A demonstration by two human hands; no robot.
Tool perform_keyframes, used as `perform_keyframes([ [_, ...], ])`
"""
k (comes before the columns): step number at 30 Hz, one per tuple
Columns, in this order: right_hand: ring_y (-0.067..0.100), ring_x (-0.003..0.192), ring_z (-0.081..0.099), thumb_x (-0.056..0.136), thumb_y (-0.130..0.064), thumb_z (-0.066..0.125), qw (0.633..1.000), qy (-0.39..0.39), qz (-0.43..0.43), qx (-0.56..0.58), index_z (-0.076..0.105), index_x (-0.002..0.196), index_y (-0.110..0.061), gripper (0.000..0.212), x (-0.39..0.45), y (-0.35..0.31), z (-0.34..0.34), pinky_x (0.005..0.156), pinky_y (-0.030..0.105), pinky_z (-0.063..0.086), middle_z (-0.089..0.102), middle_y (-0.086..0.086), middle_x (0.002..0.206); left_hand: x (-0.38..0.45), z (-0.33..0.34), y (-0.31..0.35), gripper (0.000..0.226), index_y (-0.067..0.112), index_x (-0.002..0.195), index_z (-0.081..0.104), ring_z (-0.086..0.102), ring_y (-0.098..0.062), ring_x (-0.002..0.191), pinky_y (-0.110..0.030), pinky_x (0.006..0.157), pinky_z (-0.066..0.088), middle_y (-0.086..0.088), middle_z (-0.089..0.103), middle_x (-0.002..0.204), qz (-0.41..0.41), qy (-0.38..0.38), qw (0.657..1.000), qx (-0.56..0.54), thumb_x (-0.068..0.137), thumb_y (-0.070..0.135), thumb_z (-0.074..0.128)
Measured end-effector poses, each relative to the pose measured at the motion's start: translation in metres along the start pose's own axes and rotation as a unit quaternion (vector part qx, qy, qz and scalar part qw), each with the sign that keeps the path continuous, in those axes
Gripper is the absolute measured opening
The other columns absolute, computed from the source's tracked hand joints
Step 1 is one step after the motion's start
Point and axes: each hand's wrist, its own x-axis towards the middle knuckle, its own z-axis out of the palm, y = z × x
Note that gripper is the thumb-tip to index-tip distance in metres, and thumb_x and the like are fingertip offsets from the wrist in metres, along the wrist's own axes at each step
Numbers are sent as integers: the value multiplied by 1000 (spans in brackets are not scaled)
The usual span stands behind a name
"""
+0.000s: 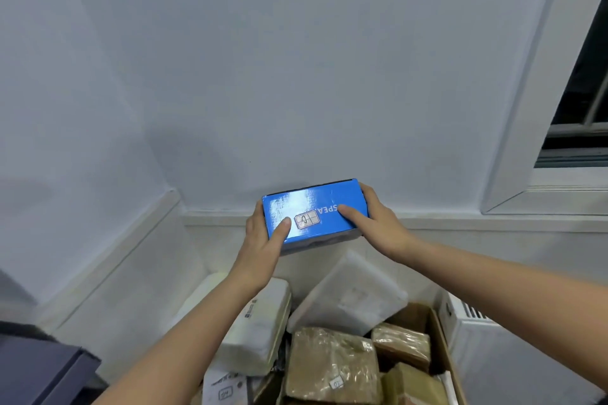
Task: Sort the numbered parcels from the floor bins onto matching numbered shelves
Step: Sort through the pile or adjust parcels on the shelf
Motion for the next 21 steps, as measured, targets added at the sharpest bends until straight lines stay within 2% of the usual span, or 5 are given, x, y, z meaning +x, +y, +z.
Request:
perform_keyframes([
  [9,13,109,54,97,-46,50,996,-44,-73,2,23,148,-31,60,13,-20,7,88,24,40,53,-8,127,-15,-21,18,70,46,143,25,39,-1,120,-24,98,29,13,40,138,-5,71,997,11,78,67,38],
  [13,11,114,53,95,-47,53,988,-68,-138,4,23,149,-29,64,18,-35,6,98,28,43,51,-7,133,-32,-31,43,33,65,115,25,46,-1,112,-9,84,32,27,46,121,-19,123,992,28,93,51,44],
  [16,12,116,53,94,-48,53,980,-92,-179,9,23,149,-28,66,18,-46,10,102,32,43,51,-7,134,-48,-40,53,35,51,129,30,50,1,108,-4,80,32,20,49,125,-29,167,984,56,101,37,45],
  [19,12,118,52,94,-48,53,969,-112,-221,15,22,148,-29,65,11,-54,17,101,35,44,50,-8,133,-68,-47,57,64,38,152,12,45,-9,127,-27,102,37,14,45,142,-49,198,975,90,98,50,44],
  [21,13,119,51,94,-49,53,962,-129,-239,24,22,149,-28,66,4,-59,21,102,36,44,49,-8,134,-85,-48,63,74,38,154,-1,36,-7,134,-33,111,31,14,34,152,-64,217,969,103,97,54,43],
])
